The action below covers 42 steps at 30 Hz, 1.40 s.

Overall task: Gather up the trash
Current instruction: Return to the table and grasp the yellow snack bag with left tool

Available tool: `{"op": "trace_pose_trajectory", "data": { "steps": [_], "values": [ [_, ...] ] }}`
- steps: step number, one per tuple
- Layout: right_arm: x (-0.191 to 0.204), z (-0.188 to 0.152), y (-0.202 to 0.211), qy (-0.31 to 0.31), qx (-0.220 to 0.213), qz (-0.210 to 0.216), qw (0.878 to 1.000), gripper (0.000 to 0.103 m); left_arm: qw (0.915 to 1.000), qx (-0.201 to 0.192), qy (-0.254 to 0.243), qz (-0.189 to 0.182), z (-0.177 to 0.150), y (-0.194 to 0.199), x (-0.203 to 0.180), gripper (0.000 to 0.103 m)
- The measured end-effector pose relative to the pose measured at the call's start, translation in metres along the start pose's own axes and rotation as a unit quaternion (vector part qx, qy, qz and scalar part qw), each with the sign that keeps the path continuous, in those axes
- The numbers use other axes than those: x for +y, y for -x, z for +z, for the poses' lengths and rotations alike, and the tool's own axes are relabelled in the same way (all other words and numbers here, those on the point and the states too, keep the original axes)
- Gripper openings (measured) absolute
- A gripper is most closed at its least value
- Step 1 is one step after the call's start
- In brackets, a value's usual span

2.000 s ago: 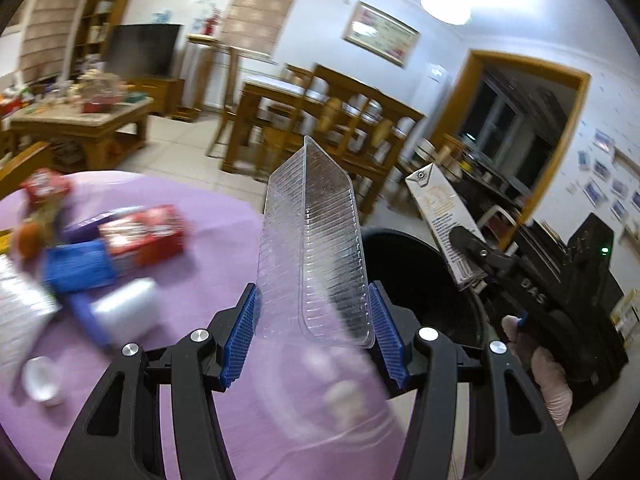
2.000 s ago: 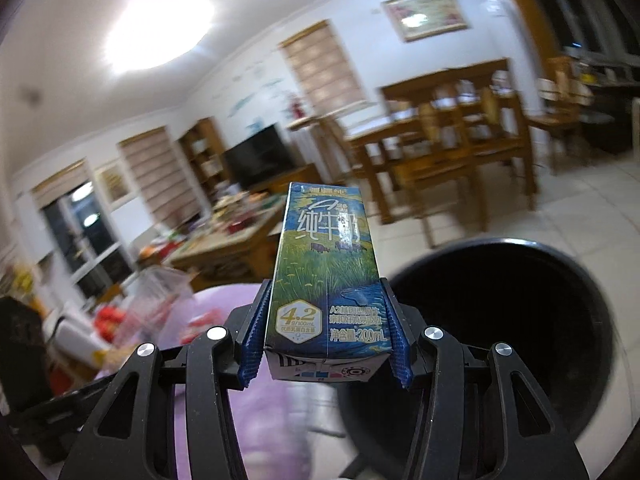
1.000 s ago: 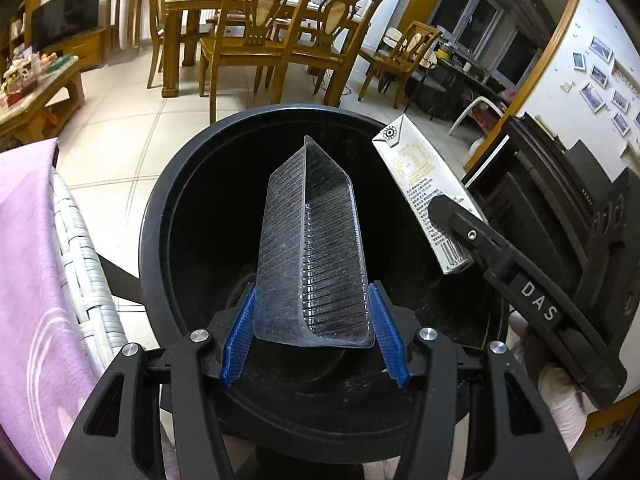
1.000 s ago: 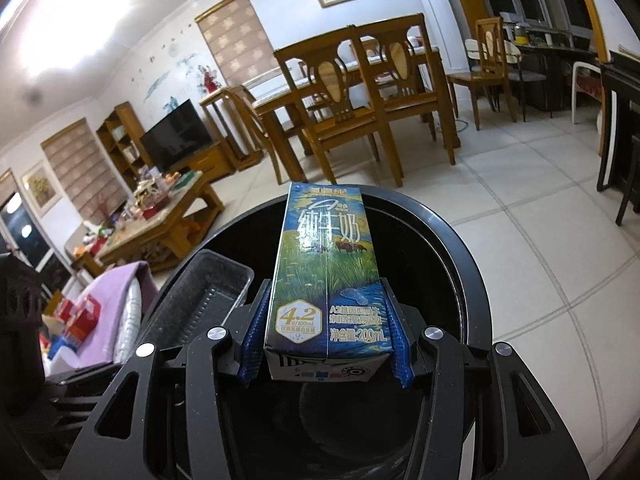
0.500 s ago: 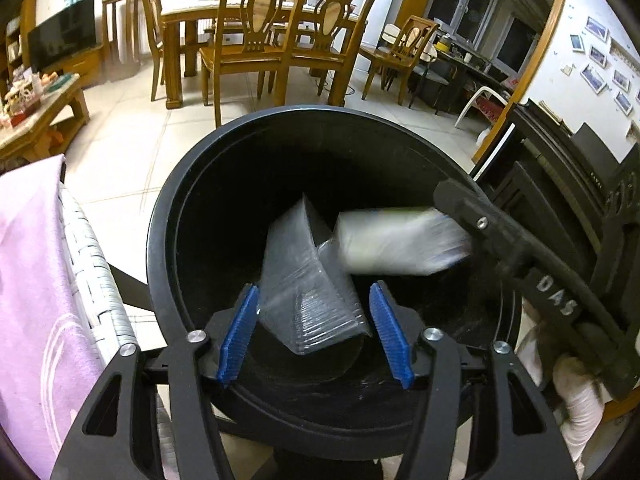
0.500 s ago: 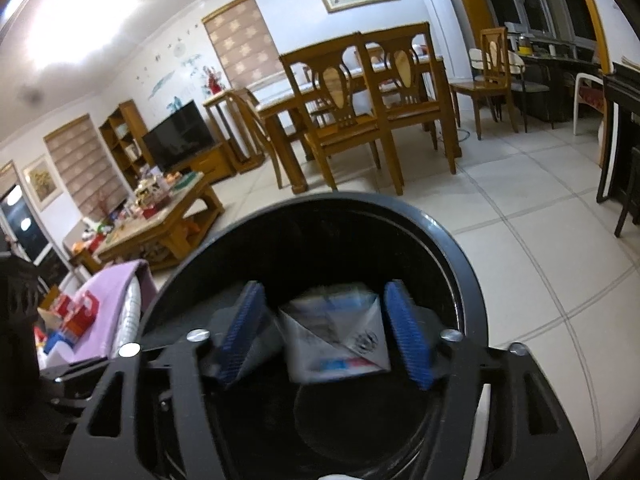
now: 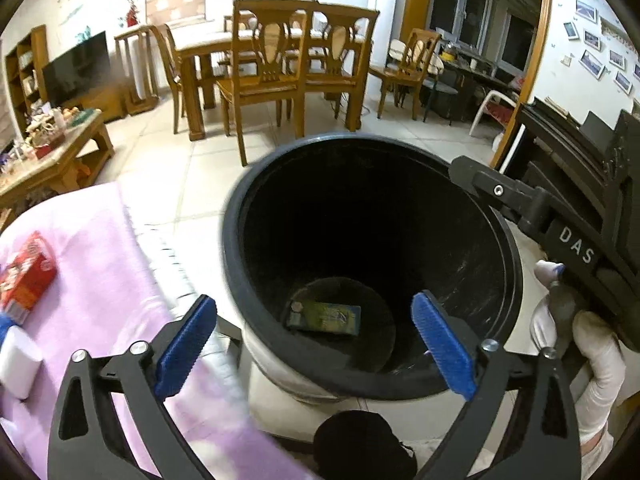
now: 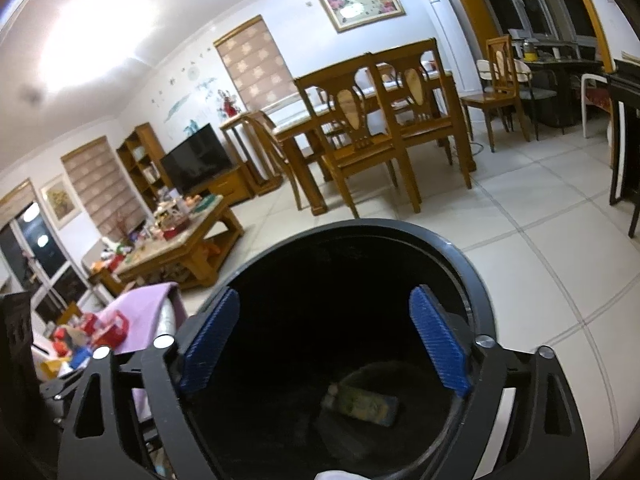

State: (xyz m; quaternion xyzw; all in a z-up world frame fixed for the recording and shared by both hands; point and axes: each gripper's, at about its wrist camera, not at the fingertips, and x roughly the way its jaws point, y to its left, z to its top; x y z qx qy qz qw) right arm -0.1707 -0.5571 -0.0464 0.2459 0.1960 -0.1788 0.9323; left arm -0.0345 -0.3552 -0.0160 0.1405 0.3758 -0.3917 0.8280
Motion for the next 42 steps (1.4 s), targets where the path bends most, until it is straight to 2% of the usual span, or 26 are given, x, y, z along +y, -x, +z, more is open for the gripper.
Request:
{"op": "trace_pose_trajectory", "data": {
  "steps": [6,10,16,22,27,30,32,36,40,42],
  "values": [
    [0.036,-0.006,0.001,0.028,0.012,0.032,0.999,0.091,0.9989,-0.034,0.025,0.022,-0.012,0.035,0.033,0.098],
    [0.074,-0.015,-0.002,0.059,0.033,0.063,0.996,0.091,0.9957,-0.059,0.062,0.036,-0.025,0.061,0.076,0.098],
    [0.151,-0.031,-0.007,0.105,0.066,0.126,0.984,0.091,0.9847,-0.097,0.120,0.080,-0.049,0.103,0.151,0.098],
    [0.245,-0.047,-0.014,0.148,0.094,0.196,0.965,0.091,0.9627,-0.134,0.181,0.150,-0.084,0.150,0.237,0.098],
    [0.323,-0.061,-0.025,0.182,0.114,0.235,0.948,0.091,0.9383,-0.143,0.230,0.215,-0.116,0.179,0.314,0.098],
    [0.372,-0.065,-0.042,0.202,0.122,0.241,0.941,0.091,0.9269,-0.140,0.264,0.227,-0.136,0.188,0.356,0.098],
    [0.395,-0.067,-0.057,0.207,0.133,0.242,0.939,0.088,0.9226,-0.135,0.282,0.226,-0.141,0.188,0.378,0.098],
    [0.436,-0.075,-0.094,0.211,0.164,0.240,0.933,0.078,0.9200,-0.120,0.300,0.222,-0.146,0.182,0.412,0.098],
    [0.466,-0.087,-0.125,0.215,0.179,0.229,0.932,0.073,0.9239,-0.107,0.300,0.212,-0.149,0.175,0.430,0.098],
    [0.471,-0.092,-0.136,0.215,0.187,0.224,0.932,0.067,0.9258,-0.097,0.304,0.203,-0.149,0.169,0.437,0.098]
  ]
}}
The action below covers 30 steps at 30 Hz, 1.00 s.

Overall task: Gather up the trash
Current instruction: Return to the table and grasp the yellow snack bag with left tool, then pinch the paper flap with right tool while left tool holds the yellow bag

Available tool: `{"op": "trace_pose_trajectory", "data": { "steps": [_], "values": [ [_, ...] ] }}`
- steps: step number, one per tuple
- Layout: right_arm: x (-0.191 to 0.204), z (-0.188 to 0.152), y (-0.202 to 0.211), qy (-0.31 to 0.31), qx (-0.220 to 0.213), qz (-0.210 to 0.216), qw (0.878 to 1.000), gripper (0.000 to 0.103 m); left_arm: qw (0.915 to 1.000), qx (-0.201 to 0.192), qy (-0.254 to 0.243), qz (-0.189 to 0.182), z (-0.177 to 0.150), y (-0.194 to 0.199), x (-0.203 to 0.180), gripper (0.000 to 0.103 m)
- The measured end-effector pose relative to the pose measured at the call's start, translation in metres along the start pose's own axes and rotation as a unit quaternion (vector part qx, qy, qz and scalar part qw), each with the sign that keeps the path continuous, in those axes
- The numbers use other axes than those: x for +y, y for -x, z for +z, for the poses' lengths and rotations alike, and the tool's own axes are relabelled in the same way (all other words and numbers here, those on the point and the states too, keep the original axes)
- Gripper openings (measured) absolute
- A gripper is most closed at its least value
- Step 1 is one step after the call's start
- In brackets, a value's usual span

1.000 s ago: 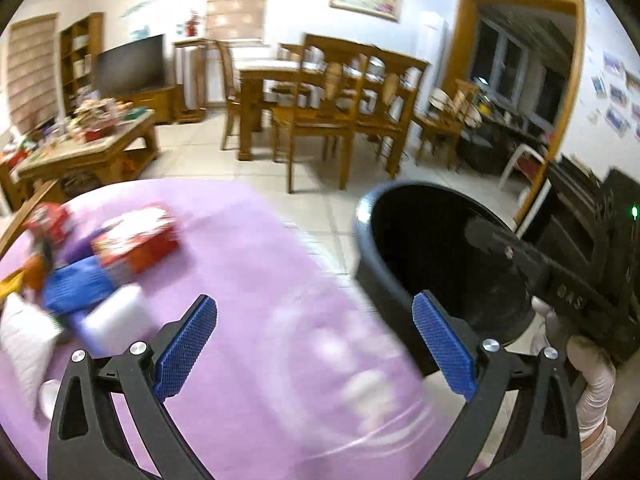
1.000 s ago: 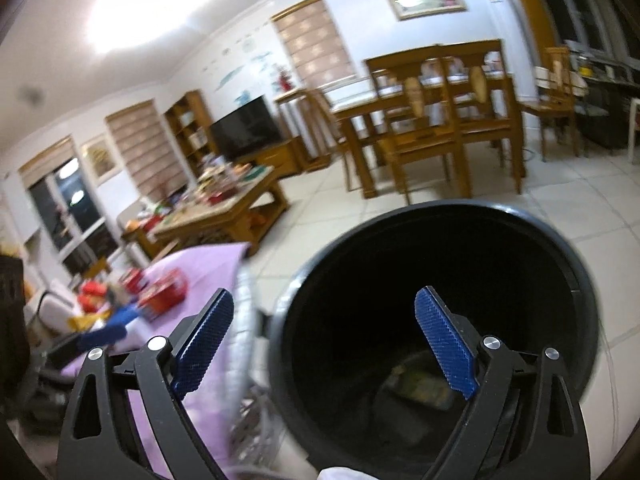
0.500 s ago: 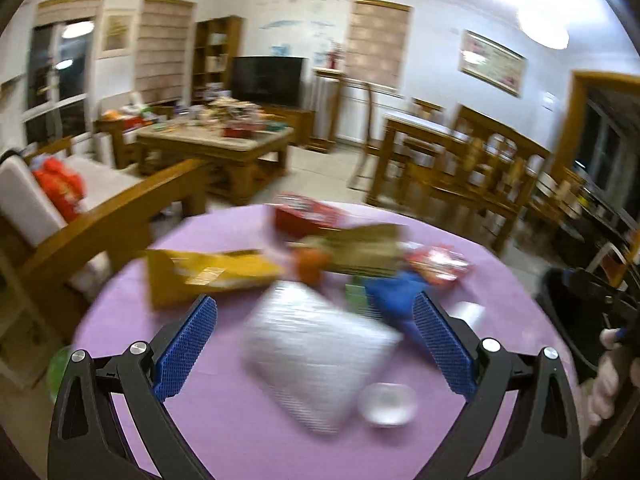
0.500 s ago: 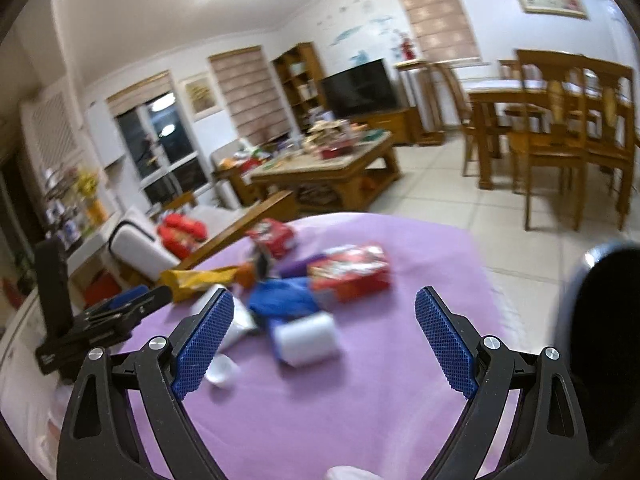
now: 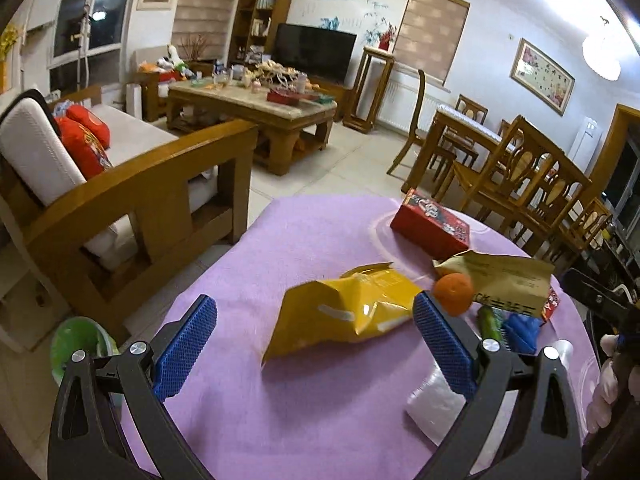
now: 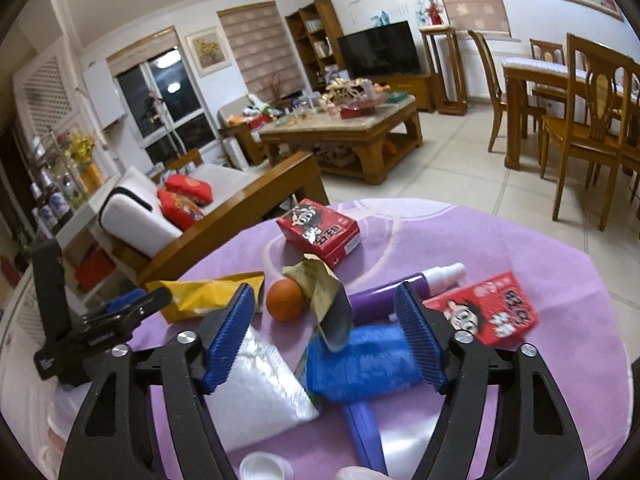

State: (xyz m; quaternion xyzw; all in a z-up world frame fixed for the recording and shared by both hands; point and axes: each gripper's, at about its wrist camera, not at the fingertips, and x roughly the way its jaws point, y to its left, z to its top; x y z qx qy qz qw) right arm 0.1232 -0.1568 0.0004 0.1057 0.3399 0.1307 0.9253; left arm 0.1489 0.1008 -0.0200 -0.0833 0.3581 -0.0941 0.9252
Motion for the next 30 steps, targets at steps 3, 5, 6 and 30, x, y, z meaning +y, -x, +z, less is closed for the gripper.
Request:
{"op": "trace_pose_trajectory", "data": {
  "steps": [3,5,6,30],
  "values": [
    [-0.001,0.001,-0.020,-0.001,0.009,-0.002,1.000,0.059,0.9998,0.014,0.010,-0.011,-0.003,-0.008,0.003,0.098],
    [-0.002,-0.004,-0.029,-0.001,0.013,0.000,1.000,0.052,0.9994,0.025,0.017,-0.019,-0.004,-0.012,0.003,0.097],
    [-0.002,-0.005,-0.034,0.001,0.016,0.002,1.000,0.047,0.9991,0.030,0.019,-0.023,-0.004,-0.014,0.004,0.097],
    [-0.018,-0.016,0.001,-0.020,-0.045,0.046,0.998,0.003,0.9952,-0.028,0.008,-0.093,-0.021,0.056,-0.026,0.024]
  ]
}}
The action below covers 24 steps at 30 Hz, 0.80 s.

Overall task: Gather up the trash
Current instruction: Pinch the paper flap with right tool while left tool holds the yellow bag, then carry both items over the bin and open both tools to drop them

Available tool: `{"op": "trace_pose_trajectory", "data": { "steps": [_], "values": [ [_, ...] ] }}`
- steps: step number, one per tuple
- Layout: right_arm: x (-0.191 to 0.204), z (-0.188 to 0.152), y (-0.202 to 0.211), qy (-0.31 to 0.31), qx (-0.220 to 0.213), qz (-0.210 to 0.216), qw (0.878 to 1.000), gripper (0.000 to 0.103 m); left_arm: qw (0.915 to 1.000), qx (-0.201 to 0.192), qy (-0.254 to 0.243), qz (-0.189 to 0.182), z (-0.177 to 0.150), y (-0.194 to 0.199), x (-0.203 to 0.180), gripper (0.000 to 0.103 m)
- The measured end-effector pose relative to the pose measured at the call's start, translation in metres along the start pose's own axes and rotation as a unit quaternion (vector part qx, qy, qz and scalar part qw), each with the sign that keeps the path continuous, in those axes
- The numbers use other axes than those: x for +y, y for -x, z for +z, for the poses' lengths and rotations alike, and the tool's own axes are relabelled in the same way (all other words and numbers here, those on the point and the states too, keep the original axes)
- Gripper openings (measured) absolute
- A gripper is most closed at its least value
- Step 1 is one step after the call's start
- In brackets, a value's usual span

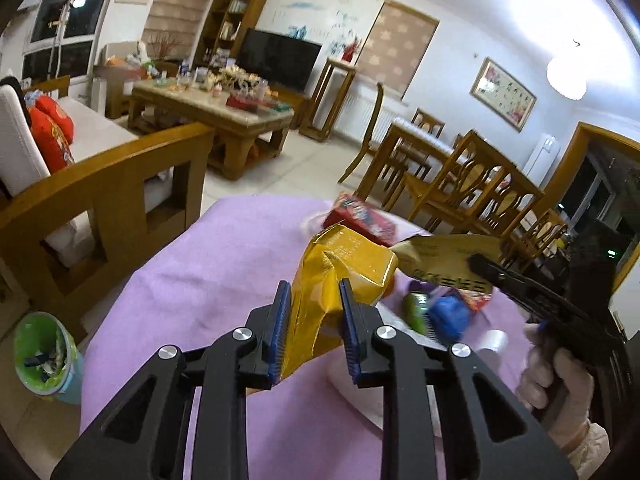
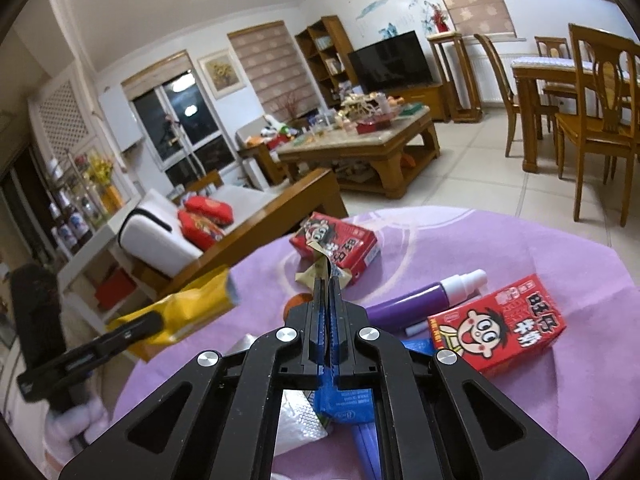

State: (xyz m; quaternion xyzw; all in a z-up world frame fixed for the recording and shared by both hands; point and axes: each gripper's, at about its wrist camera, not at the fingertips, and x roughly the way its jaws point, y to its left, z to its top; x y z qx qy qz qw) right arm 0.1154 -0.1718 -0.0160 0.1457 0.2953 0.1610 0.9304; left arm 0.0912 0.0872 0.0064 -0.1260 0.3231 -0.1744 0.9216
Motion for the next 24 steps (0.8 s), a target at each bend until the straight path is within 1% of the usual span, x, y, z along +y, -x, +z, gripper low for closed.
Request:
{"op": "trace_pose_trajectory", "data": {
  "steps": [3,6,11,15,17,24],
  "values": [
    [0.003,0.000,0.018,-0.004,-0.009,0.007,1.000,0.003,0.9999,-0.011,-0.010,-0.008,-0.005,0.014,-0.015,0.024],
    [0.009,-0.003,0.046,-0.004,-0.025,0.019,0.999,0.003,0.9996,-0.017,-0.018,-0.016,-0.012,0.024,-0.031,0.024],
    [0.014,-0.016,0.101,-0.017,-0.054,0.030,0.998,0.003,0.9984,-0.027,-0.038,-0.033,-0.023,0.033,-0.067,0.024],
    [0.003,-0.028,0.146,-0.026,-0.084,0.013,0.996,0.003,0.9970,-0.031,-0.054,-0.046,-0.034,0.033,-0.095,0.024],
    [-0.008,-0.034,0.170,-0.032,-0.102,0.000,0.994,0.003,0.9960,-0.029,-0.065,-0.054,-0.040,0.031,-0.115,0.024],
    [-0.059,-0.052,0.253,-0.059,-0.164,-0.050,0.983,0.003,0.9910,-0.014,-0.095,-0.093,-0.060,0.014,-0.177,0.024]
  ]
}}
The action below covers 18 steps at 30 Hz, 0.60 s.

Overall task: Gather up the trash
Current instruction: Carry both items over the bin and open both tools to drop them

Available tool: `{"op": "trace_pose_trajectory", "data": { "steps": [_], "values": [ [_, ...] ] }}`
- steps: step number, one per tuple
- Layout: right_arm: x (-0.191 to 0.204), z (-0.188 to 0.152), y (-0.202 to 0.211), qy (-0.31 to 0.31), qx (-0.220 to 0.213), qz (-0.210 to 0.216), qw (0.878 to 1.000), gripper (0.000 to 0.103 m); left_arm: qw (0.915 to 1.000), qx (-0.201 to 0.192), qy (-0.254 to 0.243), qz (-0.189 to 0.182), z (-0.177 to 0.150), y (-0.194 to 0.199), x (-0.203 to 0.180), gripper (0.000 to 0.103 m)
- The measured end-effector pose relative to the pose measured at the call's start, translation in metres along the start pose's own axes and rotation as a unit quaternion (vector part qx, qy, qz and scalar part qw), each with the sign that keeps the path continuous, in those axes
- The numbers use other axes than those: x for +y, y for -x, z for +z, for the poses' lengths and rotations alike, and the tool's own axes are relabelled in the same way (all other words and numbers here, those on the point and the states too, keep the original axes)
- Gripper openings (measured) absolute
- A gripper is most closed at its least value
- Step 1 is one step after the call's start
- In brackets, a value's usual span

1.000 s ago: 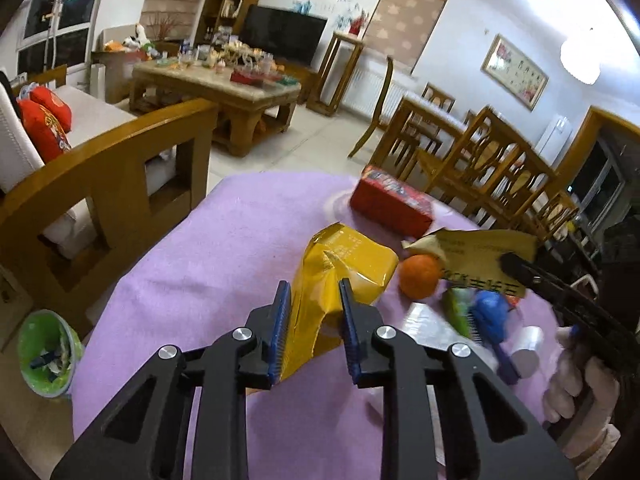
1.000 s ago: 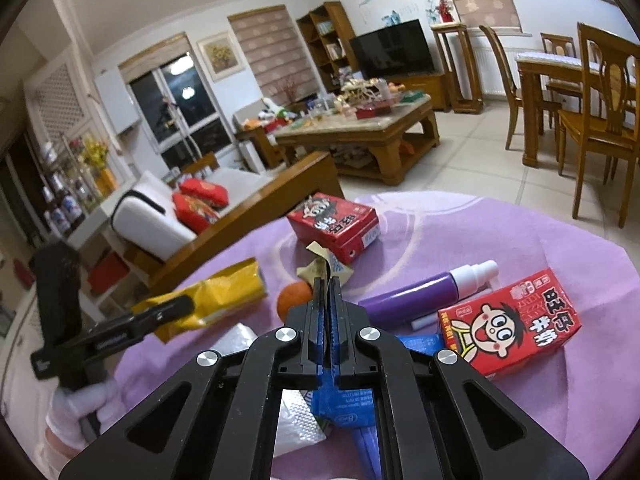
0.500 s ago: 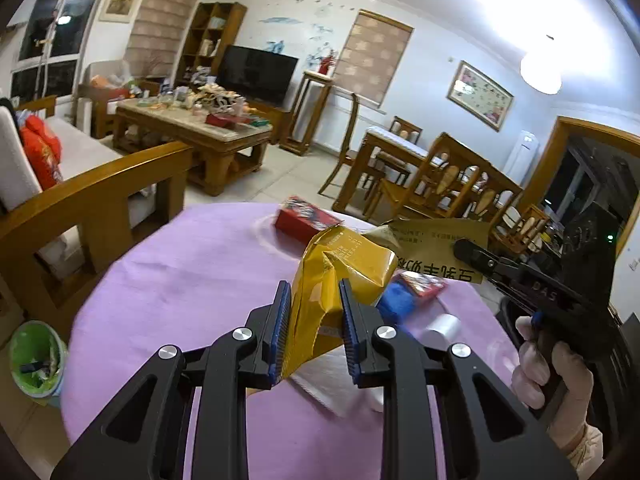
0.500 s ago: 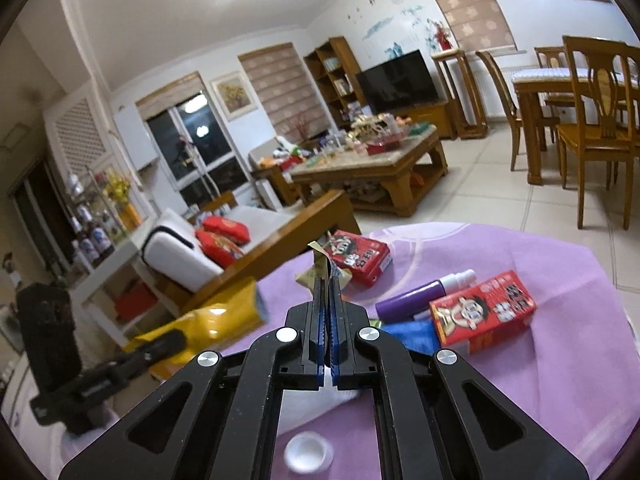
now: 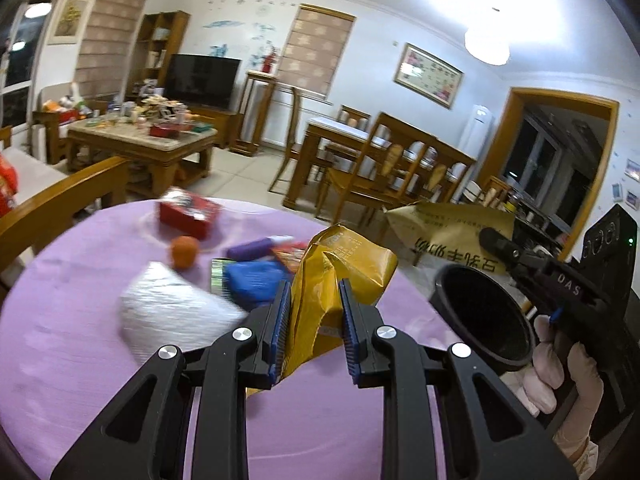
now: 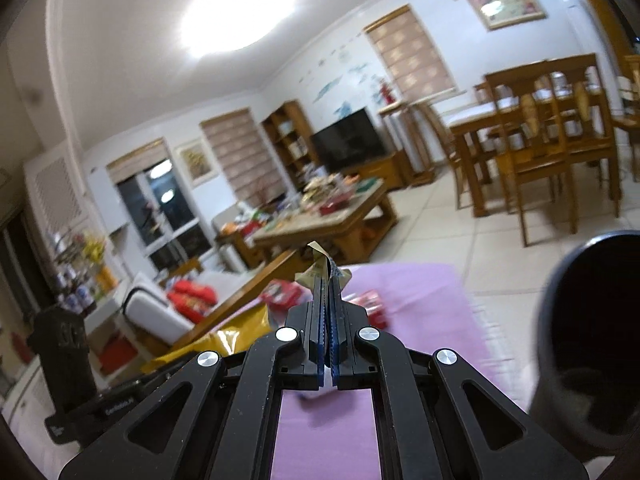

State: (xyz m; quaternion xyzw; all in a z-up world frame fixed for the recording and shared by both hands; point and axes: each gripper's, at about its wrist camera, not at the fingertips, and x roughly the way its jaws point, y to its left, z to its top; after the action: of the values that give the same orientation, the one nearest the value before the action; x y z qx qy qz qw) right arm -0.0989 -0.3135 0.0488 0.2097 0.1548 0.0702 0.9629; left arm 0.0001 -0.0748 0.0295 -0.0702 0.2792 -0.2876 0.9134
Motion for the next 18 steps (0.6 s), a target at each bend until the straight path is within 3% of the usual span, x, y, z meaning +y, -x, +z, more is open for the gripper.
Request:
{"op": "trace_pose_trajectory", "data": {
  "steps": [10,18],
  "values": [
    [-0.107,0.013,0.094,-0.055,-0.069,-0.069,0.994,0.003,0.9968,0.026,-0.046,-0.059,-0.016,-0.047,-0.094,0.024],
    [-0.193,0.008,0.156,-0.103,-0.105,-0.122,0.982,0.003,0.9887,0.054,-0.088,-0.108,-0.030,-0.088,-0.164,0.024]
  ]
}}
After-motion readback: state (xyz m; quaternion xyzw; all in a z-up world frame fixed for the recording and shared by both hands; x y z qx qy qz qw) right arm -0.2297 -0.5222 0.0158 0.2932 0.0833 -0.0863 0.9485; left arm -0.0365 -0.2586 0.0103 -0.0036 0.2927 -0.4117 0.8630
